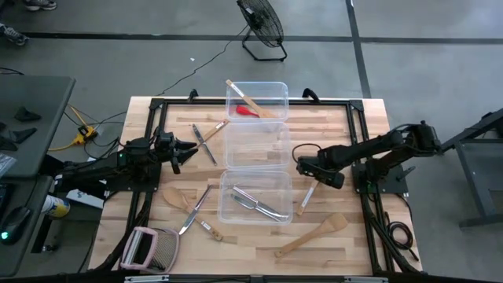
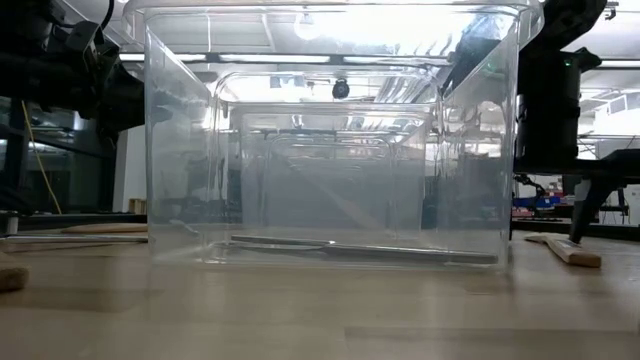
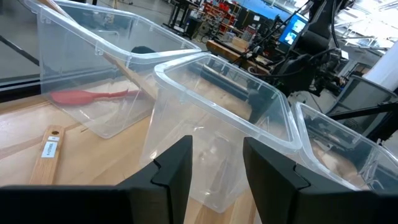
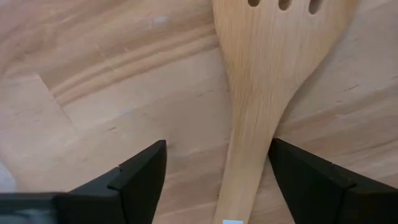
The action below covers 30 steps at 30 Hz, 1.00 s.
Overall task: Pick & Place Kitchen Items
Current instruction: Put the brown spatula into the middle transparent bin
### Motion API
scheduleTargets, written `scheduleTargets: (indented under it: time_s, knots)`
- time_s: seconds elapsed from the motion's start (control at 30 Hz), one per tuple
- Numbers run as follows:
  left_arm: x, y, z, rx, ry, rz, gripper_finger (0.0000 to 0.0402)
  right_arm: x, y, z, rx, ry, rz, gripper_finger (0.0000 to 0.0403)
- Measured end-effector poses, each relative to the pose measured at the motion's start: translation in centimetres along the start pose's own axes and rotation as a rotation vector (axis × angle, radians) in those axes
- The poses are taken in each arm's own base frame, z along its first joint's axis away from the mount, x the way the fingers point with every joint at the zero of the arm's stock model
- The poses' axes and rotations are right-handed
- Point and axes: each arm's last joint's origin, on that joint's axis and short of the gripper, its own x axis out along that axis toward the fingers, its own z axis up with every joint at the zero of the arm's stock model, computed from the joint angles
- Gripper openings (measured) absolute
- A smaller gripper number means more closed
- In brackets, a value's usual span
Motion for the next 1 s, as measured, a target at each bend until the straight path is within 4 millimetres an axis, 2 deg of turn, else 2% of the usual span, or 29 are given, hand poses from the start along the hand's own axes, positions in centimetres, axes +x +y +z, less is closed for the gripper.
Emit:
scheduleTargets:
  time_s: [0.4, 1.0]
  knots:
    - [0.0, 0.0, 0.0, 0.0, 0.0, 0.0, 0.0143, 0.1, -0.6, 0.2, -0.09, 0.011, -0.076, 0.0182]
    - [0.0, 0.0, 0.0, 0.0, 0.0, 0.0, 0.0143, 0.1, -1.2, 0.3, -0.167, 0.04, -0.151, 0.0126]
